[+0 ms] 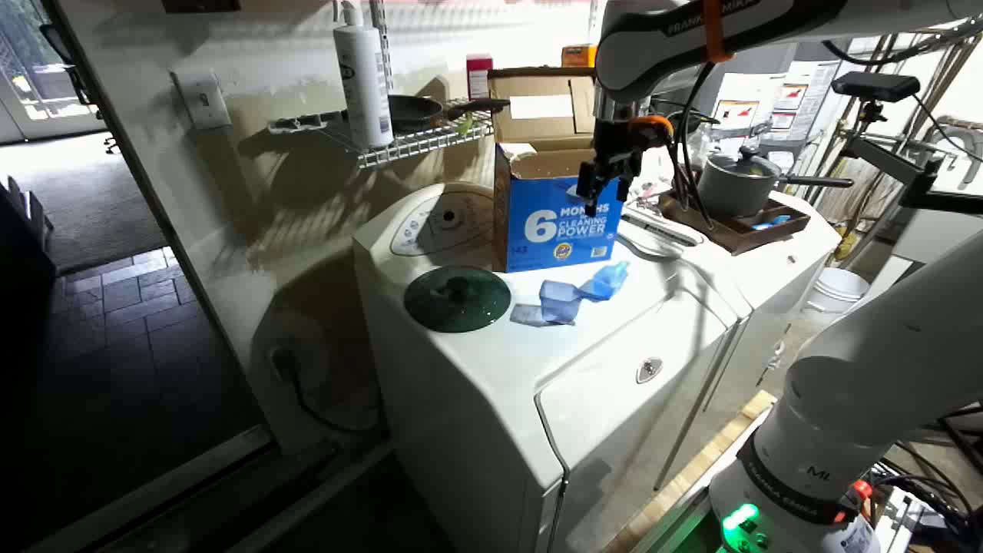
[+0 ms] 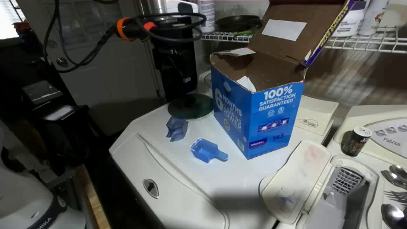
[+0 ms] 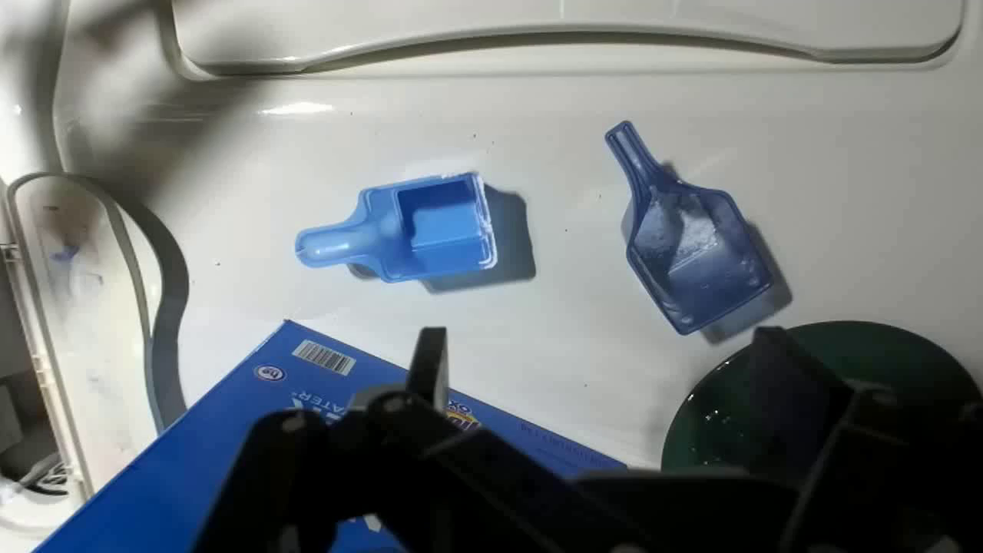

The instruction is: Pour the washing powder from the purple scoop into the blue scoop

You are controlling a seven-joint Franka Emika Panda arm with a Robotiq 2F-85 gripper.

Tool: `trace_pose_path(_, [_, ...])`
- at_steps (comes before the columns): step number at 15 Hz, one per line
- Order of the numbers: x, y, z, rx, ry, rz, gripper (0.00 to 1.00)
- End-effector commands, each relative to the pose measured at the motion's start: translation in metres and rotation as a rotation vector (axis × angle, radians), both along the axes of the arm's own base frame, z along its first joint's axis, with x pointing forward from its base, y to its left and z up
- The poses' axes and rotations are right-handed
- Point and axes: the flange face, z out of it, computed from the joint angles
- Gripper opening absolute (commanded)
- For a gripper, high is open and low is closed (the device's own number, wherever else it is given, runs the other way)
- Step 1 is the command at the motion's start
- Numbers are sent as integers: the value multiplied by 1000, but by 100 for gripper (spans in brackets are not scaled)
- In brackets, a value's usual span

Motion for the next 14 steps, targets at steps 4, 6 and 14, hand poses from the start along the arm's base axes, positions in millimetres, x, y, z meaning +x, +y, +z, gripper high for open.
trace_pose_path(4, [0,0,1,0,1,0,100])
trace_pose_path(6, [0,0,1,0,1,0,100])
trace_pose_path(14, [-5,-11,-23,105,16,204,100])
